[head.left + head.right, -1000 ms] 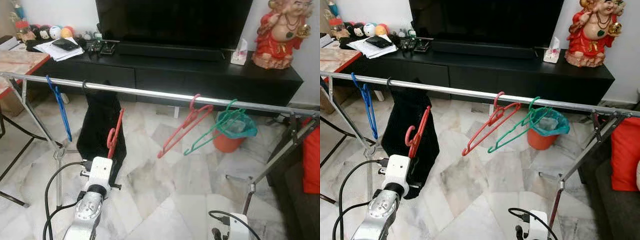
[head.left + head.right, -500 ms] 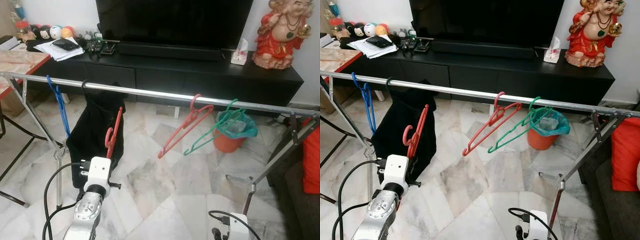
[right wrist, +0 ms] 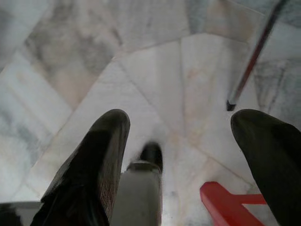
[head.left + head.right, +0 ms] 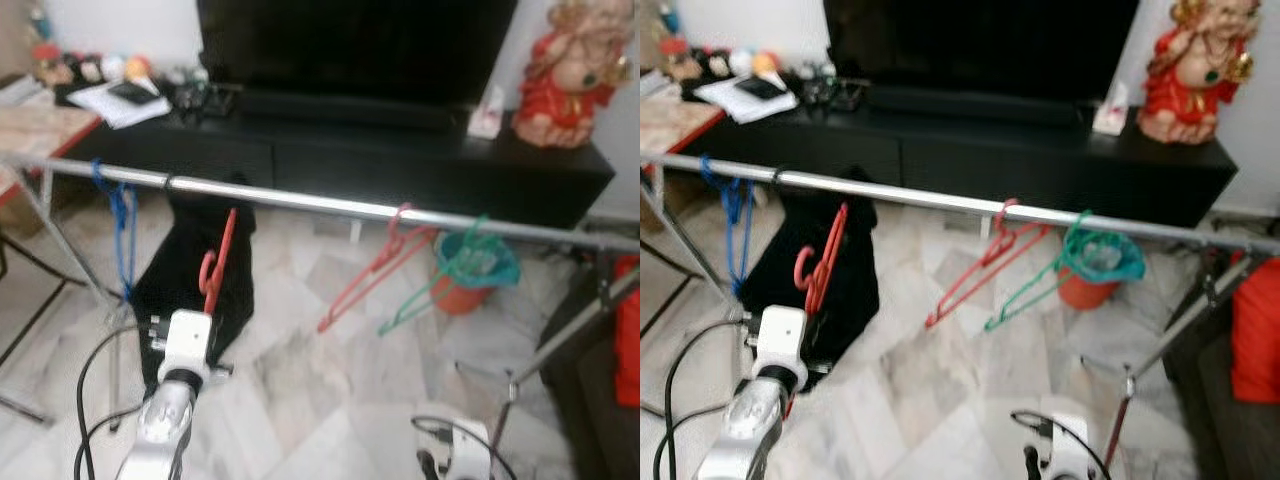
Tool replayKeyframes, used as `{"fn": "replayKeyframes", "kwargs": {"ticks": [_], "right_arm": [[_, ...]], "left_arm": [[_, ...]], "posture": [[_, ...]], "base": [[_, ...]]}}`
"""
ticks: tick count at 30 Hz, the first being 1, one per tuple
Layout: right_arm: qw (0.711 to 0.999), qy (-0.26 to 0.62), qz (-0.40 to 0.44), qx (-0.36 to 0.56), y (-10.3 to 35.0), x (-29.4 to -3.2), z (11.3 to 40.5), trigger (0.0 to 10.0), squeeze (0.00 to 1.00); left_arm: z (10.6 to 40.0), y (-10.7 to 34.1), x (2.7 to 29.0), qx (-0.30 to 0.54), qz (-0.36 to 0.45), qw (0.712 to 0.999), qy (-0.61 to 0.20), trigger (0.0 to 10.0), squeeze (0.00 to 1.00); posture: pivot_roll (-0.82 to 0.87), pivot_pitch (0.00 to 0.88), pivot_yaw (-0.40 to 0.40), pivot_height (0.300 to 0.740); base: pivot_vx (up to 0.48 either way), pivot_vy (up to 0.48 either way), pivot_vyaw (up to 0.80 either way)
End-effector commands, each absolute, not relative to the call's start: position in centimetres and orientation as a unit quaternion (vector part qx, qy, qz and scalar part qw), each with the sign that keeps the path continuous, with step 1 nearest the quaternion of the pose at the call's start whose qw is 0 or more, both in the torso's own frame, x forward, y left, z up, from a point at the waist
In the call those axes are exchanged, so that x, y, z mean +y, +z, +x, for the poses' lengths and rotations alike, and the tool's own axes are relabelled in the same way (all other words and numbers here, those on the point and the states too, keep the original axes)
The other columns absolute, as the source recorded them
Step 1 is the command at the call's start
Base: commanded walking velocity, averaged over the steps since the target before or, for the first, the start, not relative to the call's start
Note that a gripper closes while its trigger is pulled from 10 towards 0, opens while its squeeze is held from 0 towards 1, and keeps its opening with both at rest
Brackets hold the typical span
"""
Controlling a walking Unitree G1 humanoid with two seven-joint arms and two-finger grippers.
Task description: Hang hanger
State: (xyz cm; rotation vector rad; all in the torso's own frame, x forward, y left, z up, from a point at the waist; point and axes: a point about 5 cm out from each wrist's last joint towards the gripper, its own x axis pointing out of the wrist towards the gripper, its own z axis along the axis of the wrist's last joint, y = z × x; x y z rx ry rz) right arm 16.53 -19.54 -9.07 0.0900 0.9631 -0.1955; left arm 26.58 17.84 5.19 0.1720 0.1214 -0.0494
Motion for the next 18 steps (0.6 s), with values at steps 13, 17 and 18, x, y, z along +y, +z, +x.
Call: {"fn": "replayKeyframes", "kwargs": {"ticks": [13, 17, 18], "right_arm": [[0.879, -0.1, 0.036, 0.465, -9.06, -20.13, 16.35, 10.0, 0.0], [0.879, -0.101, 0.037, 0.465, -9.07, -20.12, 16.34, 10.0, 0.0], [0.879, -0.101, 0.037, 0.465, -9.06, -20.12, 16.34, 10.0, 0.0]], "left_arm": [[26.66, 5.58, 17.2, 0.045, 0.086, 0.995, -0.037, 10.0, 0.0], [26.58, 5.56, 17.21, 0.044, 0.083, 0.995, -0.039, 10.0, 0.0], [26.57, 5.55, 17.21, 0.044, 0.083, 0.995, -0.039, 10.0, 0.0]], "posture": [[0.04, 0.0, -0.048, 0.74], [0.04, 0.0, -0.048, 0.74], [0.04, 0.0, -0.048, 0.74]], "base": [[0.226, 0.0, -0.28], [0.0, 0.0, 0.0], [0.0, 0.0, 0.0]]}}
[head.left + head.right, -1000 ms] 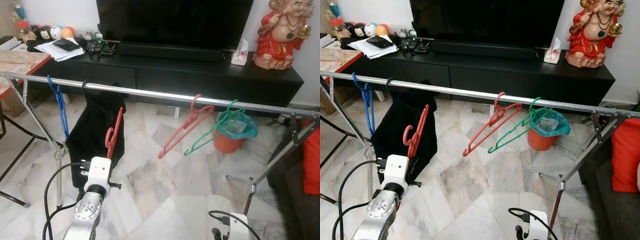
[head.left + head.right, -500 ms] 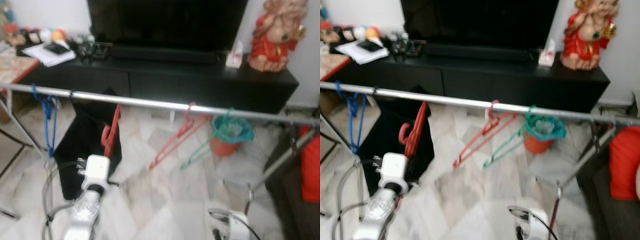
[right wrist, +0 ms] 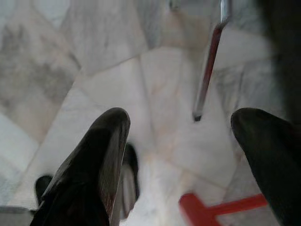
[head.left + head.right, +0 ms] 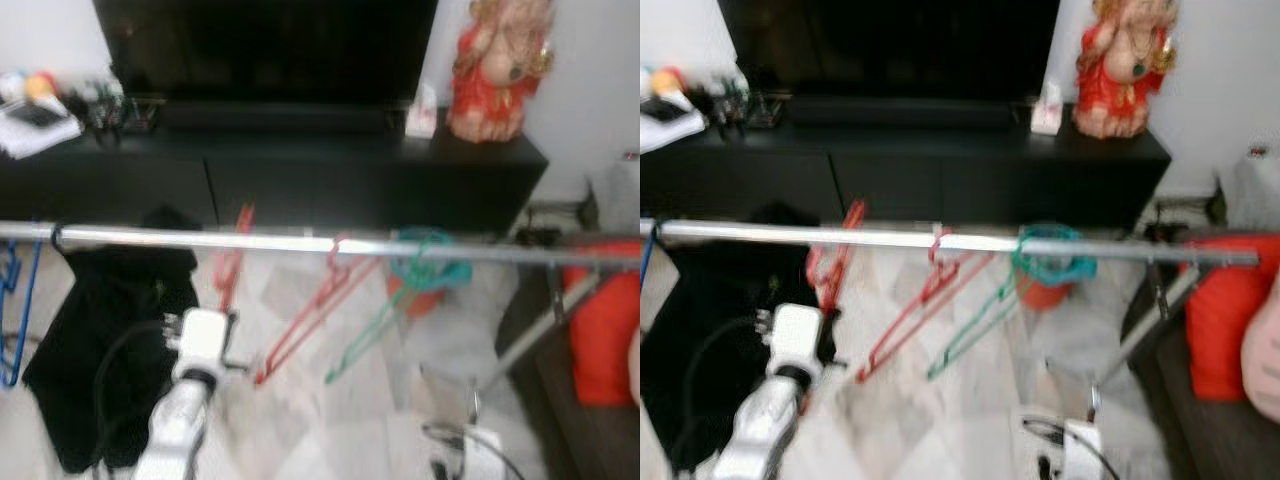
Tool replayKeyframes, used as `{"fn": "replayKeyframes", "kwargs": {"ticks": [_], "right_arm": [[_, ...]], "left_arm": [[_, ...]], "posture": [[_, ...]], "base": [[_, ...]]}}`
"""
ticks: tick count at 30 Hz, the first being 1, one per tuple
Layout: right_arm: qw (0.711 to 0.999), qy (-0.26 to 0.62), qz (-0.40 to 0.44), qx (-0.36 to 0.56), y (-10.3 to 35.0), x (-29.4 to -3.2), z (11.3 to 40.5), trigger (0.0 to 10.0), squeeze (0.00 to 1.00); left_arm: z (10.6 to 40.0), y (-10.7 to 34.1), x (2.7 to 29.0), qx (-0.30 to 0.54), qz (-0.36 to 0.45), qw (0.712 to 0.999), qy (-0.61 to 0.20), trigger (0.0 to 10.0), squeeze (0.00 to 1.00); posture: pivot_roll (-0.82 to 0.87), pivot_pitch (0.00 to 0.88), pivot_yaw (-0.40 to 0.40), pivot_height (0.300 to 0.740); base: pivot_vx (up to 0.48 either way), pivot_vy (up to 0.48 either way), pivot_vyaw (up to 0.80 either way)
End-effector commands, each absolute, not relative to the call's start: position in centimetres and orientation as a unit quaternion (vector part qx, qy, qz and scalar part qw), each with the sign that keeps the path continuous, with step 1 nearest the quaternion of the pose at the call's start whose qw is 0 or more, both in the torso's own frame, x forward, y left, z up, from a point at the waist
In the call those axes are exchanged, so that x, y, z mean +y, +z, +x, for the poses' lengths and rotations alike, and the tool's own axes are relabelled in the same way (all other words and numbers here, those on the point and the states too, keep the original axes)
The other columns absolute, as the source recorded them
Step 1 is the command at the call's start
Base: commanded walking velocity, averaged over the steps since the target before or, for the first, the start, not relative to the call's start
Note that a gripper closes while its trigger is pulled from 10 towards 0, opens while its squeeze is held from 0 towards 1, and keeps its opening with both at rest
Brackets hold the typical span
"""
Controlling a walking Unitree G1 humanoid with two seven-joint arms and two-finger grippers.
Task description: Hang hanger
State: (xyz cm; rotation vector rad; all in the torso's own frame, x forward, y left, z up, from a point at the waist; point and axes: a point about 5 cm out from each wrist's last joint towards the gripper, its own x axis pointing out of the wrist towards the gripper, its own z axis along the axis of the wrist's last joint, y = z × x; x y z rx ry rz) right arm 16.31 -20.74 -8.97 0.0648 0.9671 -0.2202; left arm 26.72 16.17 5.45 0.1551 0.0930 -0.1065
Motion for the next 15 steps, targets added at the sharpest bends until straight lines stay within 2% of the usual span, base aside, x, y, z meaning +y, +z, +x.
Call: {"fn": "replayKeyframes", "kwargs": {"ticks": [1, 10, 15], "right_arm": [[0.879, -0.101, 0.038, 0.464, -9.1, -20.1, 16.3, 10.0, 0.0], [0.879, -0.1, 0.037, 0.464, -9.0, -20.2, 16.4, 10.0, 0.0], [0.88, -0.098, 0.034, 0.464, -9.0, -20.3, 16.4, 10.0, 0.0]], "left_arm": [[26.6, 5.6, 17.2, 0.044, 0.084, 0.995, -0.038, 10.0, 0.0], [27.3, 5.9, 17.2, 0.04, 0.075, 0.996, -0.016, 10.0, 0.0], [28.9, 6.1, 17.2, 0.051, 0.074, 0.996, -0.009, 10.0, 0.0]], "posture": [[0.04, 0.0, -0.048, 0.74], [0.04, 0.0, -0.058, 0.74], [0.03, 0.0, -0.066, 0.74]], "base": [[0.0, 0.0, 0.0], [0.0, 0.0, 0.0], [0.0, 0.0, 0.0]]}}
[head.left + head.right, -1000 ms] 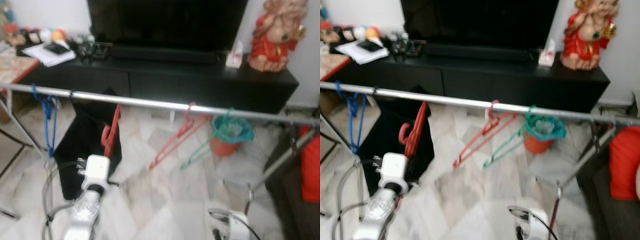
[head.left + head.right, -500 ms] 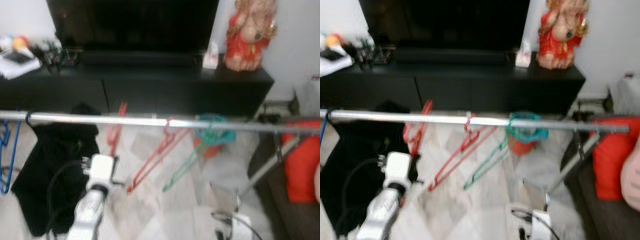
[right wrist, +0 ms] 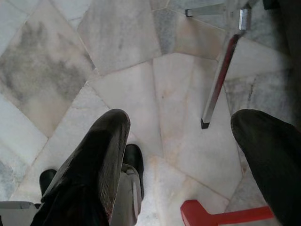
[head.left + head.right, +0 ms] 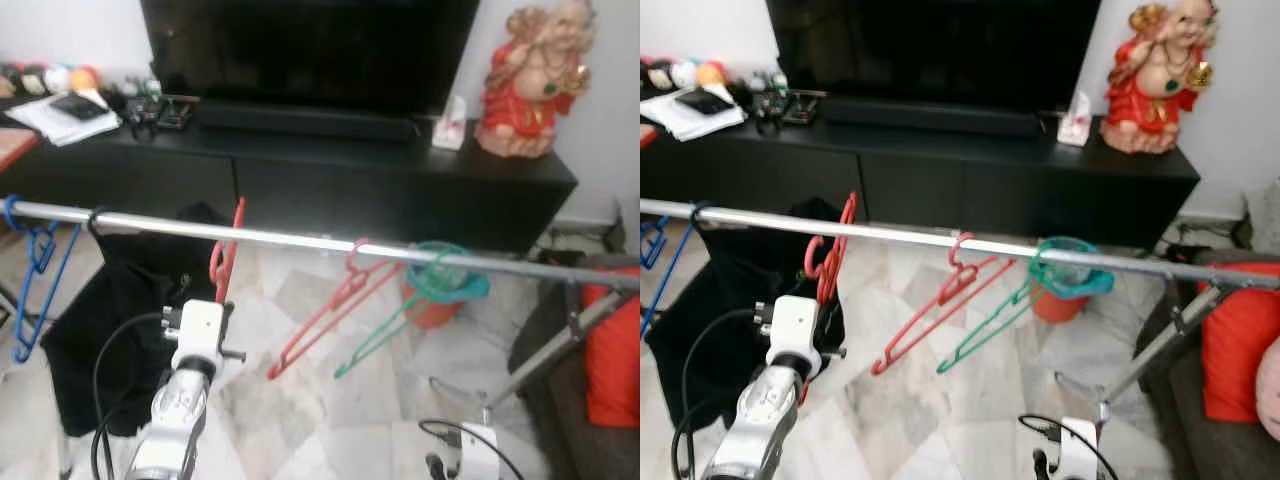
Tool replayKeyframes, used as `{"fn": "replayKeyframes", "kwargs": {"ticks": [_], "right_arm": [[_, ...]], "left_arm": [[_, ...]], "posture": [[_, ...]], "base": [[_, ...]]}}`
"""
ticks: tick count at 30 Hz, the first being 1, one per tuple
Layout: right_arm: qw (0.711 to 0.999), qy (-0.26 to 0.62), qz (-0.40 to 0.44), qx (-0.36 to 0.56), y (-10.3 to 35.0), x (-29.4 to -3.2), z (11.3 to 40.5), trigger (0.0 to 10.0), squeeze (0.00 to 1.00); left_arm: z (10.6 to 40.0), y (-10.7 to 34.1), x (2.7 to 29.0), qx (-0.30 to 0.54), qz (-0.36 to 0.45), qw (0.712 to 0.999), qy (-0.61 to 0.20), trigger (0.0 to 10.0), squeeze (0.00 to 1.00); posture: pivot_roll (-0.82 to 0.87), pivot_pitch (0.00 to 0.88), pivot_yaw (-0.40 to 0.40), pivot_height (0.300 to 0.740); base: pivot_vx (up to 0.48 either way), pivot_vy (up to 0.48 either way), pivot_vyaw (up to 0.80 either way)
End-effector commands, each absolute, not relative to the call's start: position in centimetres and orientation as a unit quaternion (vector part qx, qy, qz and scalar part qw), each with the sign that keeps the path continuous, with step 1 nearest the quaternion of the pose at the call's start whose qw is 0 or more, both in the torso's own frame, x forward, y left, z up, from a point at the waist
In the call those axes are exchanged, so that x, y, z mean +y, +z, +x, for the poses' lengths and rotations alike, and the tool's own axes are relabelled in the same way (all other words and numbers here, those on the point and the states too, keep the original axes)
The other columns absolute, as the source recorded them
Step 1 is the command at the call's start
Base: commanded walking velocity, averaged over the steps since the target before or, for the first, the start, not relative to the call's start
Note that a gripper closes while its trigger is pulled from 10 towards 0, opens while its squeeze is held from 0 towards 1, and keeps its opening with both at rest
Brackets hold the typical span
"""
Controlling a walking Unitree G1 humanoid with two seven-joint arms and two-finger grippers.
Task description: Hang hanger
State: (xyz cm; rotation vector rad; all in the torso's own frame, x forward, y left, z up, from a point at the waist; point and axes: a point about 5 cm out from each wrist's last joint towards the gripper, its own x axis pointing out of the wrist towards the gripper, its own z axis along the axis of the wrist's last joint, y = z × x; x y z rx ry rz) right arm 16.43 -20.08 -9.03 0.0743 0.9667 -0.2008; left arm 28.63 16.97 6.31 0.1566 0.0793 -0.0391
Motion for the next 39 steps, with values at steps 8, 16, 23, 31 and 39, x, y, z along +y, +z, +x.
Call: {"fn": "replayKeyframes", "kwargs": {"ticks": [8, 16, 23, 31, 39], "right_arm": [[0.88, -0.097, 0.034, 0.465, -9.0, -20.3, 16.4, 10.0, 0.0], [0.88, -0.097, 0.035, 0.464, -9.0, -20.2, 16.5, 10.0, 0.0], [0.88, -0.096, 0.036, 0.463, -9.0, -20.1, 16.6, 10.0, 0.0], [0.88, -0.096, 0.035, 0.464, -9.0, -20.2, 16.6, 10.0, 0.0], [0.88, -0.096, 0.034, 0.464, -9.0, -20.3, 16.5, 10.0, 0.0]], "left_arm": [[31.8, 6.3, 17.2, 0.087, 0.093, 0.992, -0.007, 10.0, 0.0], [33.3, 6.2, 16.6, 0.103, 0.083, 0.991, -0.003, 10.0, 0.0], [34.2, 6.5, 16.4, 0.105, 0.077, 0.991, 0.01, 10.0, 0.0], [35.5, 7.5, 16.1, 0.112, 0.083, 0.99, 0.014, 10.0, 0.0], [35.9, 7.4, 15.8, 0.141, 0.082, 0.986, 0.012, 10.0, 0.0]], "posture": [[0.02, 0.0, -0.07, 0.74], [0.01, 0.0, -0.066, 0.74], [0.01, 0.0, -0.065, 0.74], [0.01, 0.0, -0.064, 0.74], [0.01, 0.0, -0.063, 0.74]], "base": [[0.0, 0.0, 0.0], [0.0, 0.0, 0.0], [0.0, 0.0, 0.0], [0.0, 0.0, 0.0], [0.0, 0.0, 0.0]]}}
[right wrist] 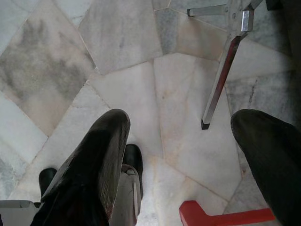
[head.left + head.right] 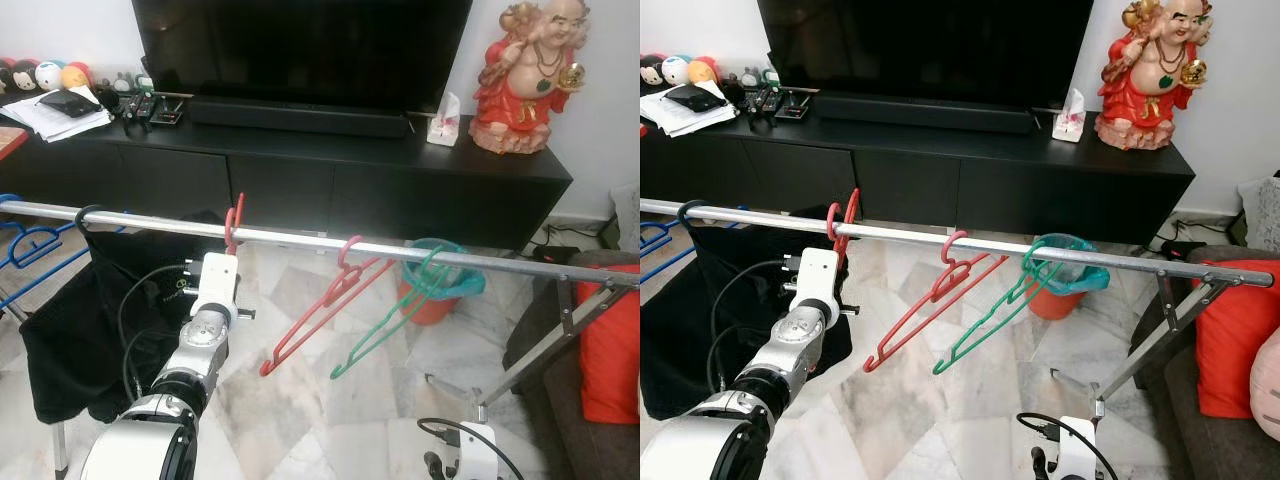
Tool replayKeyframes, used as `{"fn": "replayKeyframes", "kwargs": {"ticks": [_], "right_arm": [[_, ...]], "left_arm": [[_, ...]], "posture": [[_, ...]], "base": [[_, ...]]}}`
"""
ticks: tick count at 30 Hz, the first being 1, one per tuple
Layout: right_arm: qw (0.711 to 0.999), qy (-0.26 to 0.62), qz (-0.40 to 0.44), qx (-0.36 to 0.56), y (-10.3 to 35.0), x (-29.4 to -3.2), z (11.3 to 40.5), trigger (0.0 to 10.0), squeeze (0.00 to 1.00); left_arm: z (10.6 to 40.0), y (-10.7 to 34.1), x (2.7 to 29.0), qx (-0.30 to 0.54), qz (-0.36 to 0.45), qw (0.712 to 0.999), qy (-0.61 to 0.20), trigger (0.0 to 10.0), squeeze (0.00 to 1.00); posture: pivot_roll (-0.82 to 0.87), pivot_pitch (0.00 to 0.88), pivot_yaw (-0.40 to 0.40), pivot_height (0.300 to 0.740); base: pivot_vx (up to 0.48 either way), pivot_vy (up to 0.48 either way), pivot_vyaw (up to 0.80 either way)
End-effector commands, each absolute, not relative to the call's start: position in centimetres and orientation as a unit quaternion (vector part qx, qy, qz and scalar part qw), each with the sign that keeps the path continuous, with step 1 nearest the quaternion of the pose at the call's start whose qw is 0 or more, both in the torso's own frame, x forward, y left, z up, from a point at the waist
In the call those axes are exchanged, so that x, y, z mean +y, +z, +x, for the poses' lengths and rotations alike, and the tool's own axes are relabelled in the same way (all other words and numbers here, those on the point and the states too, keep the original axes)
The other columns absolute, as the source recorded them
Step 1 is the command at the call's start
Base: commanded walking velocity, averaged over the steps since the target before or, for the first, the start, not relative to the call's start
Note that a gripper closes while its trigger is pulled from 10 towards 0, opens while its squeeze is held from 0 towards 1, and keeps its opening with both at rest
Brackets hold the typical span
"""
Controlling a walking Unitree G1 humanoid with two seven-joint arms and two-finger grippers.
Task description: Hang hanger
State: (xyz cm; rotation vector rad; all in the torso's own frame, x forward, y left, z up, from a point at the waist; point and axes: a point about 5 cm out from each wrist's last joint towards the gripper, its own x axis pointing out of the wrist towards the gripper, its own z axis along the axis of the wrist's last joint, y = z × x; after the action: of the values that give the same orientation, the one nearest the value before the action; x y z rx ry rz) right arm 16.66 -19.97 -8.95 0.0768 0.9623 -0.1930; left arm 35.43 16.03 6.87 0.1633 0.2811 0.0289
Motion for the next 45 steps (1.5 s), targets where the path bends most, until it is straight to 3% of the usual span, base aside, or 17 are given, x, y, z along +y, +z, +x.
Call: {"fn": "replayKeyframes", "kwargs": {"ticks": [1, 10, 19, 34, 45], "right_arm": [[0.88, -0.096, 0.034, 0.464, -9.0, -20.3, 16.5, 10.0, 0.0], [0.88, -0.095, 0.034, 0.464, -9.0, -20.3, 16.6, 10.0, 0.0], [0.879, -0.094, 0.035, 0.465, -9.0, -20.2, 16.5, 10.0, 0.0], [0.879, -0.092, 0.033, 0.467, -9.0, -20.2, 16.4, 10.0, 0.0], [0.879, -0.092, 0.032, 0.466, -9.0, -20.2, 16.4, 10.0, 0.0]], "left_arm": [[35.9, 7.4, 15.8, 0.144, 0.083, 0.986, 0.013, 10.0, 0.0], [36.3, 7.3, 15.5, 0.18, 0.085, 0.98, 0.014, 10.0, 0.0], [34.5, 4.7, 15.7, 0.224, 0.102, 0.969, -0.009, 10.0, 0.0], [32.3, 3.4, 17.9, 0.187, 0.104, 0.977, 0.002, 10.0, 0.0], [31.8, 4.2, 18.0, 0.157, 0.117, 0.98, -0.01, 10.0, 0.0]], "posture": [[0.01, 0.0, -0.063, 0.74], [0.01, 0.0, -0.064, 0.74], [0.01, 0.0, -0.064, 0.74], [0.02, 0.0, -0.065, 0.74], [0.02, 0.0, -0.065, 0.74]], "base": [[0.0, 0.0, 0.0], [0.0, 0.0, 0.0], [0.0, 0.0, 0.0], [0.0, 0.0, 0.0], [0.0, 0.0, 0.0]]}}
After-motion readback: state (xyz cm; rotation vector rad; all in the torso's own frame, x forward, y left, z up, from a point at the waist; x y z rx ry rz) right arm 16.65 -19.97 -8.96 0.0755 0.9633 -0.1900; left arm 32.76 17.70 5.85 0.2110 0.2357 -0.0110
